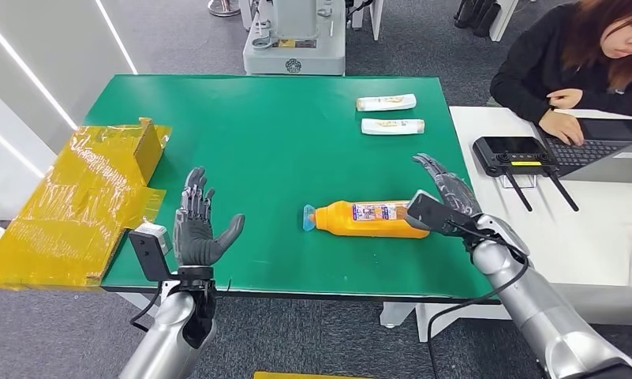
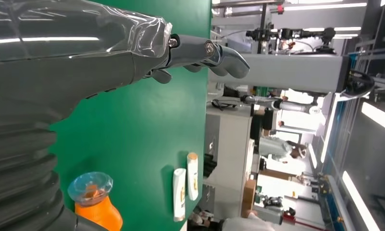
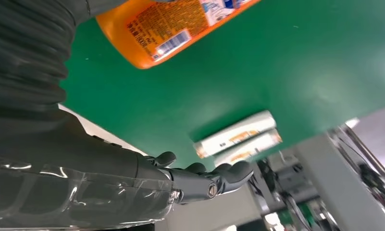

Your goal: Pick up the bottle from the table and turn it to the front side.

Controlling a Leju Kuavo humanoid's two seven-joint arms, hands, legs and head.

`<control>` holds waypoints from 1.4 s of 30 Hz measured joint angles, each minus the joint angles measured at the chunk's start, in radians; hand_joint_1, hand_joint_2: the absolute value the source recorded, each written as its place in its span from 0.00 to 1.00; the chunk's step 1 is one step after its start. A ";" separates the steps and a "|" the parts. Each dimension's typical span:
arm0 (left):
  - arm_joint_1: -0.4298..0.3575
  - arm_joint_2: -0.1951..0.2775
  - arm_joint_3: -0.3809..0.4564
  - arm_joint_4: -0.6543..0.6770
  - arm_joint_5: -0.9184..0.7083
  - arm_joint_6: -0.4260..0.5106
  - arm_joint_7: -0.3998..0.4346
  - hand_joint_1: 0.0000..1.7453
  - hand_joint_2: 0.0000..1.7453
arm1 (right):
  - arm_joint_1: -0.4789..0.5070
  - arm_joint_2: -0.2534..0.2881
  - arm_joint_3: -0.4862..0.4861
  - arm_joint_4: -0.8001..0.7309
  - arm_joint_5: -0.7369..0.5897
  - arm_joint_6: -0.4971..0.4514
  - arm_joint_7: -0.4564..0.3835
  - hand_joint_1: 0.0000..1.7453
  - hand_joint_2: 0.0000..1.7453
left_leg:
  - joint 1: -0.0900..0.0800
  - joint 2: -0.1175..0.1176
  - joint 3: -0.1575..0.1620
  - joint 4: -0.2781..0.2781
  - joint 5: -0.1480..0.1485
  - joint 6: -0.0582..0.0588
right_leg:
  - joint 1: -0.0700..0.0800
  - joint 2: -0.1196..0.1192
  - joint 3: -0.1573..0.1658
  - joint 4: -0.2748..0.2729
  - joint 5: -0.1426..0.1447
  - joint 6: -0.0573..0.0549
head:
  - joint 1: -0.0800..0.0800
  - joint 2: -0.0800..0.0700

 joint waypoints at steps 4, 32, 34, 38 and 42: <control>-0.025 0.000 -0.016 0.034 0.012 -0.010 -0.004 0.00 1.00 | -0.079 0.007 0.057 0.104 -0.043 0.108 0.024 0.00 1.00 | 0.000 0.000 -0.001 0.000 0.000 0.000 | 0.000 0.000 0.000 0.000 0.000 0.000 | 0.000 0.000; -0.073 0.001 -0.046 0.107 0.022 -0.059 0.011 0.00 1.00 | -0.257 0.164 0.371 0.353 -0.025 0.380 0.133 0.00 1.00 | 0.000 0.000 -0.001 0.000 0.000 0.000 | 0.000 0.000 -0.001 0.000 0.000 0.000 | 0.000 0.000; -0.073 0.001 -0.046 0.107 0.025 -0.062 0.014 0.00 1.00 | -0.266 0.170 0.395 0.359 -0.001 0.390 0.144 0.00 1.00 | 0.000 0.000 -0.001 0.001 0.000 0.000 | 0.000 0.000 -0.001 0.000 0.000 0.000 | 0.000 0.000; -0.073 0.001 -0.046 0.107 0.033 -0.066 0.025 0.00 1.00 | -0.282 0.176 0.444 0.366 0.034 0.396 0.156 0.00 1.00 | 0.000 0.000 -0.001 0.001 0.000 0.000 | 0.000 0.000 -0.001 0.000 0.000 0.000 | 0.000 0.000; -0.070 0.003 -0.046 0.107 0.042 -0.066 0.032 0.00 1.00 | -0.285 0.177 0.485 0.366 0.057 0.374 0.150 0.00 1.00 | 0.000 0.000 -0.001 0.001 0.000 0.000 | 0.000 0.000 -0.001 0.000 0.000 0.000 | 0.000 0.000</control>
